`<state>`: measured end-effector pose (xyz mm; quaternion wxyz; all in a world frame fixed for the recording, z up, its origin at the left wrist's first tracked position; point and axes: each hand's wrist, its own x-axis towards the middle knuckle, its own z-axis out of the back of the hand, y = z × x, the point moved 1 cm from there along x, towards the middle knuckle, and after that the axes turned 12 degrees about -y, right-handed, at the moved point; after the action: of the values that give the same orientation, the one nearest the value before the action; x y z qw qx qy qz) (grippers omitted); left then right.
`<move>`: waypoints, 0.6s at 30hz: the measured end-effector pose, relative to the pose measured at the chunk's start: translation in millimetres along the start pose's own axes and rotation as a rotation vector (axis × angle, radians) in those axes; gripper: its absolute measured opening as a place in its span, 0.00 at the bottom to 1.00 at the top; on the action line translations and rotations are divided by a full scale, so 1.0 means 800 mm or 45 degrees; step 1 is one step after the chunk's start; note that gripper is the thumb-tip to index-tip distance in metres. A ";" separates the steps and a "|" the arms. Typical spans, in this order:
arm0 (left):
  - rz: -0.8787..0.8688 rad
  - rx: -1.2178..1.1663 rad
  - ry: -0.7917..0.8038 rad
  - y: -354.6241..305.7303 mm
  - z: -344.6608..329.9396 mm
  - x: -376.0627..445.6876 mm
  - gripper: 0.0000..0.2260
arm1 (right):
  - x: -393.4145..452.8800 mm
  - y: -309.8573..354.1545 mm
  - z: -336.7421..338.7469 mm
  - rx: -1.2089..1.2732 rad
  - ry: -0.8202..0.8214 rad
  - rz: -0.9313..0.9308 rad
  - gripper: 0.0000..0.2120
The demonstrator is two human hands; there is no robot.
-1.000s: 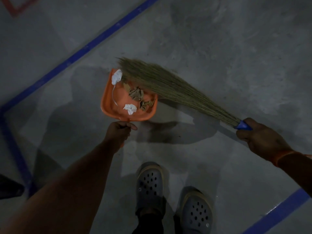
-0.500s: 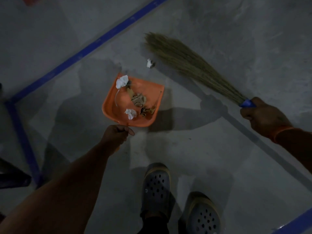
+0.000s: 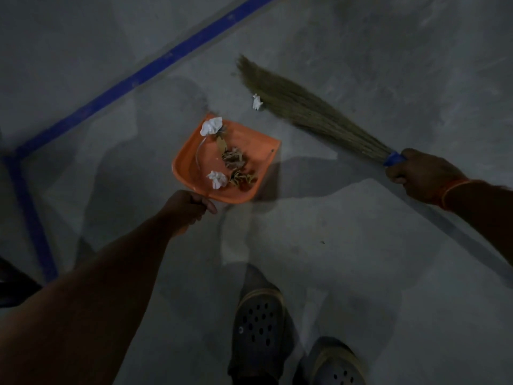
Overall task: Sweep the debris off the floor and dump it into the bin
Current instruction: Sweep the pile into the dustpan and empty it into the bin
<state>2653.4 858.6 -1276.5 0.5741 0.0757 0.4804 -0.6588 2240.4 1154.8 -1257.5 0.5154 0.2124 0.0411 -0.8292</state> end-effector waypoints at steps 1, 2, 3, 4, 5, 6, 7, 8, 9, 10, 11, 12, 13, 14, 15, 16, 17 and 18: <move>0.000 0.011 0.000 -0.002 0.000 0.002 0.17 | -0.004 0.000 -0.005 0.027 -0.008 -0.008 0.16; 0.003 0.017 -0.002 -0.003 0.000 0.004 0.19 | -0.011 0.000 -0.010 0.047 -0.017 -0.007 0.16; 0.009 0.017 0.001 -0.004 -0.001 0.006 0.20 | -0.017 -0.001 -0.016 0.064 -0.023 0.009 0.19; 0.012 0.016 0.008 -0.005 -0.002 0.007 0.21 | -0.025 -0.002 -0.023 0.071 -0.034 0.045 0.23; 0.015 0.018 0.018 -0.007 -0.004 0.006 0.21 | -0.033 -0.002 -0.029 0.065 -0.049 0.086 0.25; 0.017 0.012 0.020 -0.009 -0.006 0.004 0.21 | -0.042 -0.003 -0.033 0.062 -0.055 0.115 0.25; 0.015 -0.004 0.013 -0.011 -0.009 0.002 0.20 | -0.051 -0.004 -0.037 0.061 -0.062 0.131 0.23; 0.011 -0.032 -0.006 -0.014 -0.011 -0.001 0.19 | -0.059 -0.005 -0.040 0.062 -0.069 0.142 0.21; -0.001 -0.072 -0.028 -0.016 -0.014 -0.006 0.18 | -0.067 -0.004 -0.041 0.065 -0.074 0.148 0.18; -0.014 -0.121 -0.049 -0.016 -0.016 -0.010 0.17 | -0.075 -0.001 -0.039 0.070 -0.083 0.151 0.17; -0.030 -0.173 -0.061 -0.015 -0.018 -0.014 0.17 | -0.082 0.002 -0.036 0.073 -0.091 0.153 0.16; -0.040 -0.226 -0.068 -0.013 -0.019 -0.018 0.17 | -0.089 0.006 -0.032 0.069 -0.098 0.155 0.16; -0.051 -0.273 -0.077 -0.010 -0.019 -0.022 0.18 | -0.095 0.010 -0.027 0.067 -0.104 0.150 0.16; -0.061 -0.312 -0.087 -0.009 -0.017 -0.026 0.17 | -0.102 0.015 -0.020 0.070 -0.109 0.143 0.16; -0.067 -0.346 -0.101 -0.012 -0.014 -0.032 0.16 | -0.108 0.021 -0.011 0.070 -0.112 0.141 0.15; -0.077 -0.385 -0.114 -0.017 -0.009 -0.039 0.14 | -0.114 0.028 0.000 0.065 -0.111 0.143 0.14; -0.091 -0.417 -0.123 -0.025 -0.003 -0.047 0.14 | -0.118 0.034 0.012 0.062 -0.108 0.141 0.14; -0.101 -0.440 -0.132 -0.034 0.006 -0.054 0.13 | -0.121 0.041 0.025 0.059 -0.101 0.135 0.13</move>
<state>2647.5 881.5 -1231.3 0.5759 -0.0771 0.5589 -0.5916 2299.3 1215.2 -1196.3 0.5548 0.1930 -0.0098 -0.8092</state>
